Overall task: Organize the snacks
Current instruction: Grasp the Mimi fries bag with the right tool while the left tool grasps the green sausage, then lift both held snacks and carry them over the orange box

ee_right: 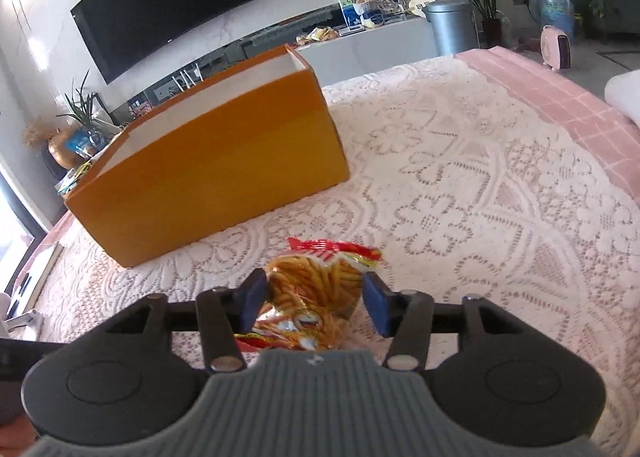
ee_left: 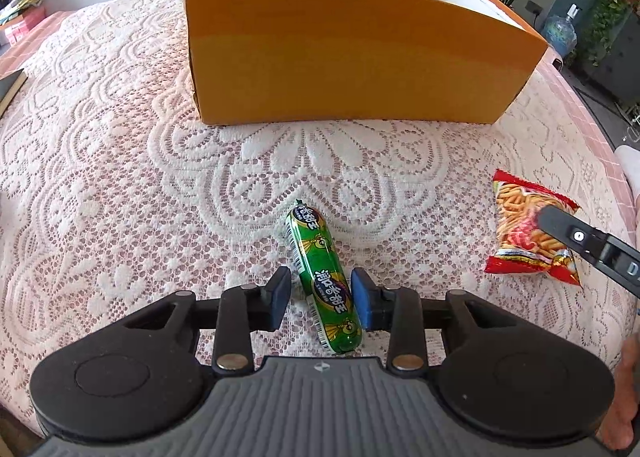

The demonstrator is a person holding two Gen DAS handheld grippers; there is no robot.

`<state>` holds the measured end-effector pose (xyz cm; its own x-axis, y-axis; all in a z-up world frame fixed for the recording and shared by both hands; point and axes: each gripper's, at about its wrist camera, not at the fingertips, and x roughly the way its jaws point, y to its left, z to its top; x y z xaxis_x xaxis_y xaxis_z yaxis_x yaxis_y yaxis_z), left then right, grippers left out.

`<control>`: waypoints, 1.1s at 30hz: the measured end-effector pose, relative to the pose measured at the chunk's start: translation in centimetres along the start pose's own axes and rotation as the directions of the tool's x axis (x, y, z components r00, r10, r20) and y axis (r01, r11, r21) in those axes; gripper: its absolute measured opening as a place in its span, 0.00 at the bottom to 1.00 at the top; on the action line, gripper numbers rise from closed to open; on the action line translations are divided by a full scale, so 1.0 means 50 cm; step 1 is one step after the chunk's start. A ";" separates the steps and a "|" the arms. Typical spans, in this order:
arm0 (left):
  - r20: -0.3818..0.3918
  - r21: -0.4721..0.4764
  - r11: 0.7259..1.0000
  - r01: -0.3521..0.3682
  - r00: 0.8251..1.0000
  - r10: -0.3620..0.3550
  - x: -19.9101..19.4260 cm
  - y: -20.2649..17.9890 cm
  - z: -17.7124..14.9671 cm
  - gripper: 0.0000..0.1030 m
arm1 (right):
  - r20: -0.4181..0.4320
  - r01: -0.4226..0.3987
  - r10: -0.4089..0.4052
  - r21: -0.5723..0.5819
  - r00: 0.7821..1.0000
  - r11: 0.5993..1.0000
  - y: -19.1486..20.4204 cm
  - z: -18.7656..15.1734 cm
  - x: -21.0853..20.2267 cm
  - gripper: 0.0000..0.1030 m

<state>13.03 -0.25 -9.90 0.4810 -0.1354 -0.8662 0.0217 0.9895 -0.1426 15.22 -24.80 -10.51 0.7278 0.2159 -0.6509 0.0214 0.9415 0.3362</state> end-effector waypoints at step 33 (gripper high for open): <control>0.103 0.004 0.998 0.067 0.992 -0.067 -0.060 0.007 -0.011 0.25 | 0.019 -0.075 0.078 -0.109 0.997 0.991 0.028 -0.020 -0.023 0.34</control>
<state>11.09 0.45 -7.62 0.5664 -0.1954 -0.8006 0.0576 0.9785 -0.1980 13.70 -23.49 -9.97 0.7403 0.2835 -0.6095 -0.1086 0.9452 0.3078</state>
